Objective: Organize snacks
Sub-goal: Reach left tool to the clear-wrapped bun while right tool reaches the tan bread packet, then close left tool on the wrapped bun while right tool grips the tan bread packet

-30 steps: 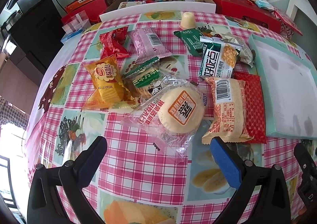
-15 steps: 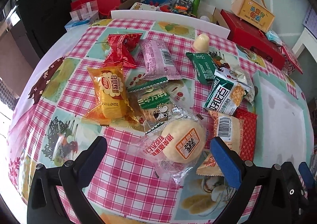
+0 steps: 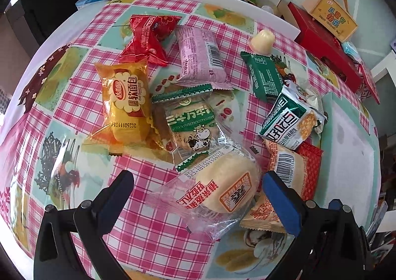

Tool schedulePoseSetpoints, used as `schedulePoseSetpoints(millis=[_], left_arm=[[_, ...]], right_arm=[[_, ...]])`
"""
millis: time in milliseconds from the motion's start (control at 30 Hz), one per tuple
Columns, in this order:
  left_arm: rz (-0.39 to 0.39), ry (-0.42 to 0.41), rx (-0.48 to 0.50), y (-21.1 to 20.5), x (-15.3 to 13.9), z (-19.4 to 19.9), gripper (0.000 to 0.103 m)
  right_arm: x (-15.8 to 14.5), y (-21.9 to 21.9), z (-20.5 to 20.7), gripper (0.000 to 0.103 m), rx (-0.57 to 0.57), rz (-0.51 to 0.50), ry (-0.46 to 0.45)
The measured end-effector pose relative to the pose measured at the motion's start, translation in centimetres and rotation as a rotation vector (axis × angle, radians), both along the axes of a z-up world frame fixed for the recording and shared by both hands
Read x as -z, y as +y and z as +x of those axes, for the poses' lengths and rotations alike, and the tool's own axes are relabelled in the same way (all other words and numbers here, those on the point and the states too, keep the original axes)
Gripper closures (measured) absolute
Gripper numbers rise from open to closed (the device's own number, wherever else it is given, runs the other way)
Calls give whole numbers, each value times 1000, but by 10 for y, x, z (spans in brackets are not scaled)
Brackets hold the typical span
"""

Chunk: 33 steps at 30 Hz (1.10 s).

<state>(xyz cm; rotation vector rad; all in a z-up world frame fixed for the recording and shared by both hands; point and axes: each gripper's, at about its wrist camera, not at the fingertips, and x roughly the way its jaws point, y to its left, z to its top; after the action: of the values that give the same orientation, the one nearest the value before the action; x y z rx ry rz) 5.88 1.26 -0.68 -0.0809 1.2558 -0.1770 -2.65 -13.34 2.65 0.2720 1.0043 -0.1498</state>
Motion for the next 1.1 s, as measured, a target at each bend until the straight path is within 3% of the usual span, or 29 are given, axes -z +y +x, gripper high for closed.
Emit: schedulePoseSetpoints(millis=[233,400,533,800,1100], left_arm=[[-29,45,4,-4,9,4,10],[-96,105,1,-7,21,8,20],[-101,94,10,-11,20,7,26],[-99,81,11,-10,21,10,27],[-143,72,25,-6,11,4,40]], right_arm=[[14,5,13,39,-24,46,30],[25,5,19,46,-39,102,51],[31,7,23,52,-50,124,64],[33,11,27,55,-62,101,62],[32,7,25,66,-51,118,59]])
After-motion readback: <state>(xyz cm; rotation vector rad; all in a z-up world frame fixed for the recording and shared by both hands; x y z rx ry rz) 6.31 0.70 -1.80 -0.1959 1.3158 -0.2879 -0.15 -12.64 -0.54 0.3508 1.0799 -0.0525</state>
